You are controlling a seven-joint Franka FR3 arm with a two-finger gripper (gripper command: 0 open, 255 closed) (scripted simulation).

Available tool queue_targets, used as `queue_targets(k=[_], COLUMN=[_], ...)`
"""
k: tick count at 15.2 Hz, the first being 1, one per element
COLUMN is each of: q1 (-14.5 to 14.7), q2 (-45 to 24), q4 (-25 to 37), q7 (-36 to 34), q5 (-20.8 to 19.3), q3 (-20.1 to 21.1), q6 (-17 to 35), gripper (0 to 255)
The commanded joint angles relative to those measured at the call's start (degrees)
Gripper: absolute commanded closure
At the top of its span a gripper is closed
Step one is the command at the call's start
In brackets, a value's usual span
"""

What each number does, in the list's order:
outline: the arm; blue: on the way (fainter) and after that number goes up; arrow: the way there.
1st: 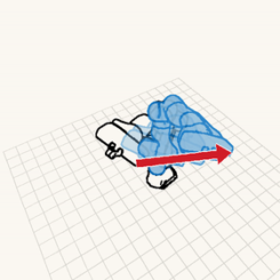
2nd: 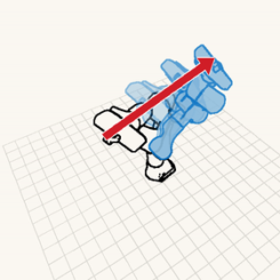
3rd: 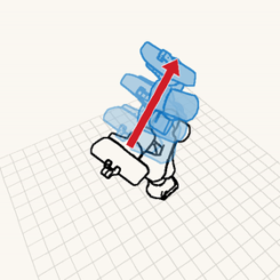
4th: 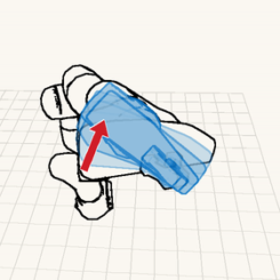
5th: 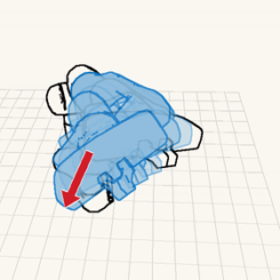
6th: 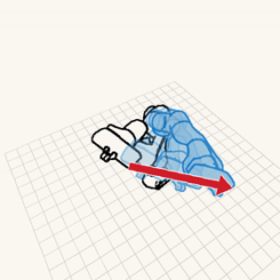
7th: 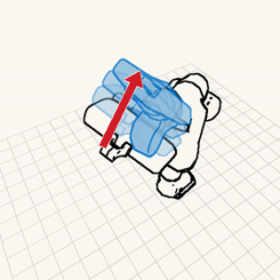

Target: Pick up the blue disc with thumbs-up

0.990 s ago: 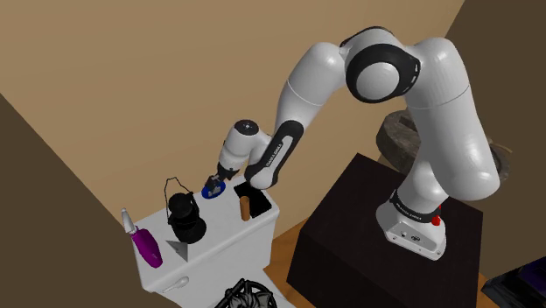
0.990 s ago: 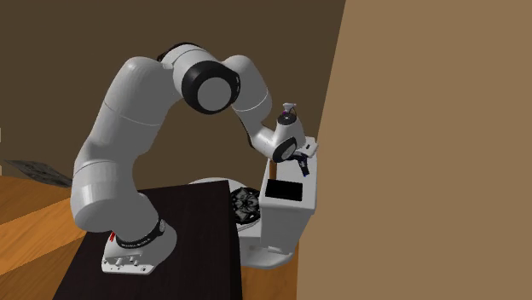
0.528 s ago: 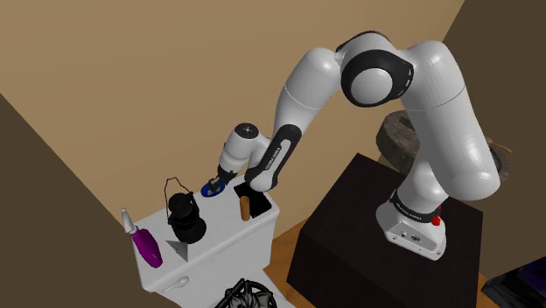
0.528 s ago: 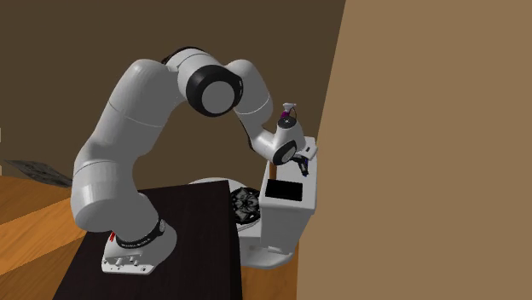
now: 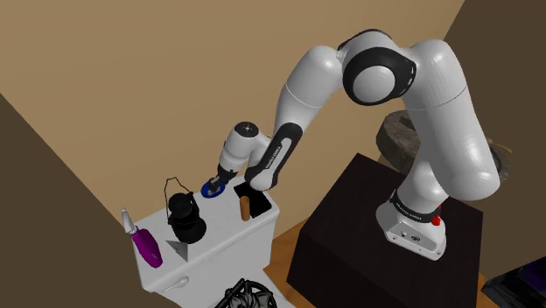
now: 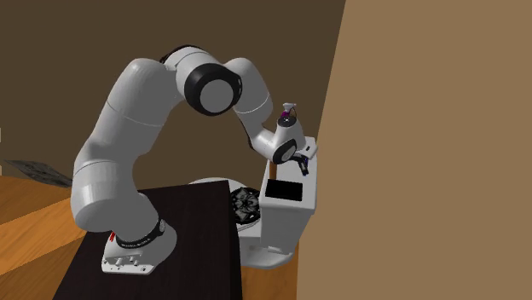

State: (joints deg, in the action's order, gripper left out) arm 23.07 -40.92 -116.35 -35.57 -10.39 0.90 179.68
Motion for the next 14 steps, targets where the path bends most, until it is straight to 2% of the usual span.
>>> queue_targets(k=[1,14], q1=[-0.2,-2.2], q2=[1.3,10.1], q4=[-0.6,-3.4], q7=[0.1,1.0], q5=[0.0,0.6], q3=[0.3,2.6], q6=[-0.8,-6.9], gripper=[255,255])
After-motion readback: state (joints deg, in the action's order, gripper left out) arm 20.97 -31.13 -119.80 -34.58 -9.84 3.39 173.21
